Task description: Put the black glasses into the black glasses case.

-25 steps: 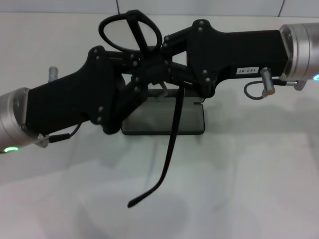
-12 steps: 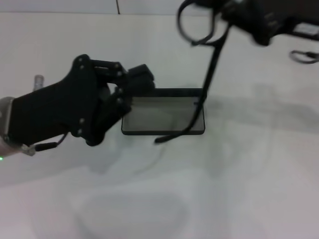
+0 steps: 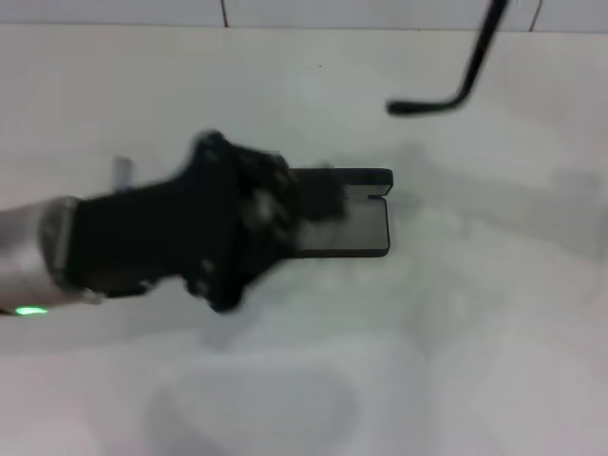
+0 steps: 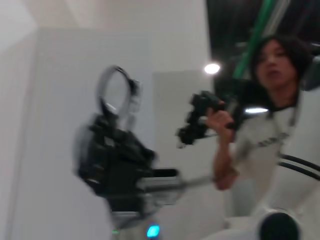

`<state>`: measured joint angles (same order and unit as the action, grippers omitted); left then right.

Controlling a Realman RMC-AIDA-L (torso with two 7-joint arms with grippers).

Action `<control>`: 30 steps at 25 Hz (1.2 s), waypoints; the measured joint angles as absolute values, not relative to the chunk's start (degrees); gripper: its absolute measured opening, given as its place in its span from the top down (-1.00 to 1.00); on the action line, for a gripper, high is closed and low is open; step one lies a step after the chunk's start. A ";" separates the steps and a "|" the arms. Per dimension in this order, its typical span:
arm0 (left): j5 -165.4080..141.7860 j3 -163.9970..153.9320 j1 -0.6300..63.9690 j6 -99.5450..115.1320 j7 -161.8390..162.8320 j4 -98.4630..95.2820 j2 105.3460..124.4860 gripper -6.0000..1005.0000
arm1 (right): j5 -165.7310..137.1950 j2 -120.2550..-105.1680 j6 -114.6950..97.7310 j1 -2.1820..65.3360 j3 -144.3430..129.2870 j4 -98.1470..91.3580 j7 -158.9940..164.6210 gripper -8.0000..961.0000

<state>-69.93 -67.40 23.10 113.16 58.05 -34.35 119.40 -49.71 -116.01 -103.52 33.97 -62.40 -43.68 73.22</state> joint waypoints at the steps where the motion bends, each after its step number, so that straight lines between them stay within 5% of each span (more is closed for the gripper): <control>1: -69.88 -68.83 23.54 113.20 57.06 -34.30 119.63 0.85 | -48.11 -116.03 -104.40 35.04 -62.99 -41.16 71.32 0.77; 8: -58.69 -83.15 27.12 113.19 45.56 -31.61 120.12 0.85 | -45.15 -116.22 -106.22 43.04 -69.39 -26.80 62.32 0.77; 30: -46.95 -85.85 24.48 113.93 37.93 -29.00 119.95 0.85 | -46.50 -115.95 -91.22 44.32 -87.36 -28.17 58.80 0.77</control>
<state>-46.95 -85.85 24.48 113.93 37.93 -29.00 119.95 -46.50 -115.95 -91.22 44.32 -87.36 -28.17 58.81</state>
